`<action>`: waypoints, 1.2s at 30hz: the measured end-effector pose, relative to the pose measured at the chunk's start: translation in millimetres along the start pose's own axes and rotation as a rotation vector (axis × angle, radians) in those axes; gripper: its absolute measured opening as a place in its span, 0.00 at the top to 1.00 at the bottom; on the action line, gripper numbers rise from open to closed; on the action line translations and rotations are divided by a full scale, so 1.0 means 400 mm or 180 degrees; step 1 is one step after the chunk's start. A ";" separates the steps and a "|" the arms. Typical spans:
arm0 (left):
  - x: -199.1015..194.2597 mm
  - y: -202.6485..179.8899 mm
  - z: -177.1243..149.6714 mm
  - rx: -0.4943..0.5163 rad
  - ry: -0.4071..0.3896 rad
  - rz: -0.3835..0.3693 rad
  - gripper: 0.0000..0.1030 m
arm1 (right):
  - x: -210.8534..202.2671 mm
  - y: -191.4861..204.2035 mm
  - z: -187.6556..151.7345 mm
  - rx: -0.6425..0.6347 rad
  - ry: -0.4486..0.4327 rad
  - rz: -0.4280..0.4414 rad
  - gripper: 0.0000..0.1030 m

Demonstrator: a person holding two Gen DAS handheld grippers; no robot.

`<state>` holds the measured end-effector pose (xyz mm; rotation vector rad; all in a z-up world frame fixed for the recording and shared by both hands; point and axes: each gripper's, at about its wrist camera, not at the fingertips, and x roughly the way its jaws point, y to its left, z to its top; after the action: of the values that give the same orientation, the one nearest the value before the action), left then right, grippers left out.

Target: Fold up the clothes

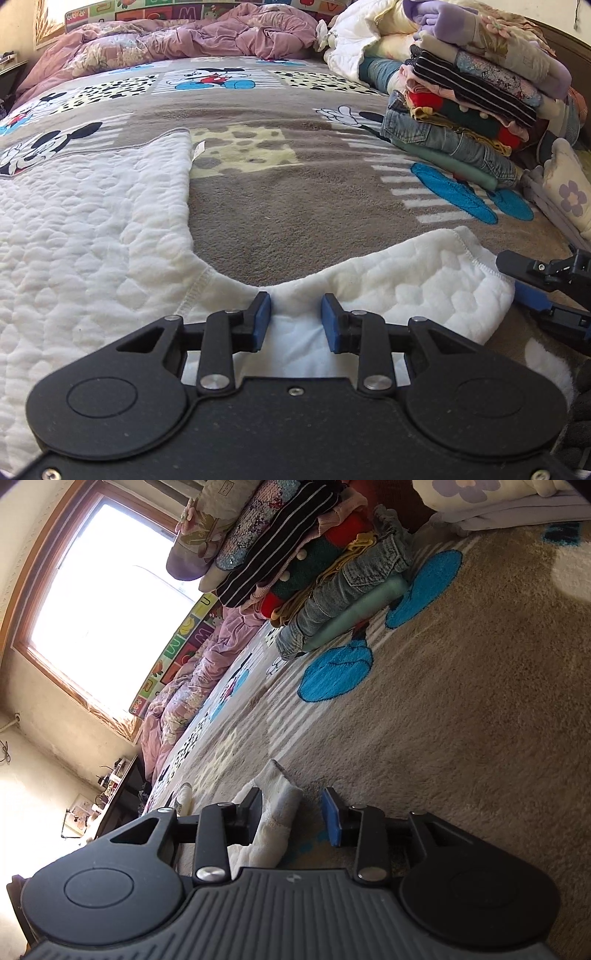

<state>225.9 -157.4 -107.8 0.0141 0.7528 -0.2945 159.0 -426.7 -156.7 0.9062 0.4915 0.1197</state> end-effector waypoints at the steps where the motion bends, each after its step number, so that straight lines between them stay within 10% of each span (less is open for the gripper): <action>1: -0.002 -0.001 0.001 0.0011 0.0001 0.0001 0.72 | 0.000 -0.001 0.000 0.0003 0.0000 0.0006 0.64; 16: -0.168 -0.072 -0.084 0.0518 -0.0324 -0.0009 0.37 | -0.038 -0.025 0.006 0.0302 -0.0057 0.0194 0.54; 36: -0.092 -0.362 -0.193 0.2926 -0.0657 0.0787 0.37 | -0.076 -0.068 0.060 0.0507 0.0038 0.0465 0.36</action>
<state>109.9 -277.7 -126.1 0.9257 0.3530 -0.3772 140.5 -470.0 -154.7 1.0982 0.4503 0.2214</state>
